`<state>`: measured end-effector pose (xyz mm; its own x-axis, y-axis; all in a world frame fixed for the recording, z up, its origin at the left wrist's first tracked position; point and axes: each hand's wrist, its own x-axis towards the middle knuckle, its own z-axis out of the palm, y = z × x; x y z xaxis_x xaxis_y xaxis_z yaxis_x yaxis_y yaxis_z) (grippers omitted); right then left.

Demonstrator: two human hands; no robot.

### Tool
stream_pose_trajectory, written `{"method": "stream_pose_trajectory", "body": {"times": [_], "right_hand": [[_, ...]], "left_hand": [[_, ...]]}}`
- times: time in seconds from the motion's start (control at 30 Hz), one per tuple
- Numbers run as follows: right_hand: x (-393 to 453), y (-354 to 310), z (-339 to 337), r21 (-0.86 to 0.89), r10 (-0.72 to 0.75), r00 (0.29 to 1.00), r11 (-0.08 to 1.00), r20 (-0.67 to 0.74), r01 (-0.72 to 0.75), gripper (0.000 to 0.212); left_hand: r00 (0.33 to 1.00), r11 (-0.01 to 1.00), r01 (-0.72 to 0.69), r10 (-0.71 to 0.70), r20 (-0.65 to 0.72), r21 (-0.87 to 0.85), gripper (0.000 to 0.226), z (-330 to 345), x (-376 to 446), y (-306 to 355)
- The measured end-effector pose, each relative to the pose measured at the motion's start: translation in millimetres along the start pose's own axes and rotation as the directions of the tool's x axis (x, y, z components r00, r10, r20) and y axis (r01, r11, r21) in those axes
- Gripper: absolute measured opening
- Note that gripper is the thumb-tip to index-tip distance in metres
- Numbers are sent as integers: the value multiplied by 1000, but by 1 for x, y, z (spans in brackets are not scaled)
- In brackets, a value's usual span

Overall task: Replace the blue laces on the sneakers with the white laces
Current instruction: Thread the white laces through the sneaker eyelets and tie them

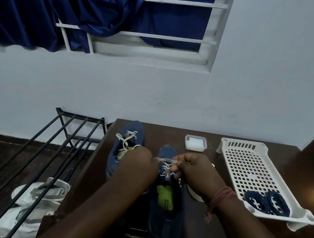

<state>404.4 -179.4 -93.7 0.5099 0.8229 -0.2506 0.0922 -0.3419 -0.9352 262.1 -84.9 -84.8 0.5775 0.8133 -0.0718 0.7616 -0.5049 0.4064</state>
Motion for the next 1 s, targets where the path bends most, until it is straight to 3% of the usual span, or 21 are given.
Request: {"method": "stream_pose_trajectory", "body": {"times": [0.03,0.07,0.17,0.23,0.3,0.37,0.4,0.47,0.63,0.7,0.77,0.87,1.0], "right_hand": [[0,0,1,2,-16,1000,1000,22,16,18],[-1,0,2,8,-38,998,999,51,38,15],[-3,-3,5,164,-67,986,986,153,41,8],[-3,-4,5,222,-41,984,975,172,2,8],[-2,1,3,-6,-25,998,1000,57,25,13],[-2,8,2,-438,-131,987,896,-93,77,24],[-5,10,4,-553,-167,979,830,-119,74,30],[-10,10,12,-625,-170,978,778,-123,57,40],[-10,4,31,-799,-209,978,586,15,138,29],[-10,8,34,-822,-200,979,563,-30,90,30],[-9,11,32,-816,-209,972,578,-106,35,29],[-5,11,34,-790,-159,981,613,-113,8,27],[-1,16,25,-550,-39,984,832,-174,-64,22]], "left_hand": [[994,998,-49,53,-99,41,28,-1,-5,-1],[981,993,-104,95,-169,-47,25,-1,-8,-4],[954,910,-295,296,-43,-291,37,-4,-1,-4],[954,908,-286,301,2,-305,26,-7,5,-2],[971,933,-236,237,-32,-272,8,-6,10,-3],[986,959,-164,157,-51,-232,8,-4,11,-5],[991,964,-131,124,-46,-232,12,-1,11,-6],[996,966,-86,83,-23,-242,13,4,10,-7],[998,968,-65,64,-10,-244,13,17,8,-4],[998,976,-66,63,-20,-207,14,20,10,-7],[998,981,-67,68,-3,-182,15,22,13,-8],[996,981,-82,86,13,-176,17,25,15,-8],[996,978,-87,86,-13,-190,16,30,13,-5]]}}
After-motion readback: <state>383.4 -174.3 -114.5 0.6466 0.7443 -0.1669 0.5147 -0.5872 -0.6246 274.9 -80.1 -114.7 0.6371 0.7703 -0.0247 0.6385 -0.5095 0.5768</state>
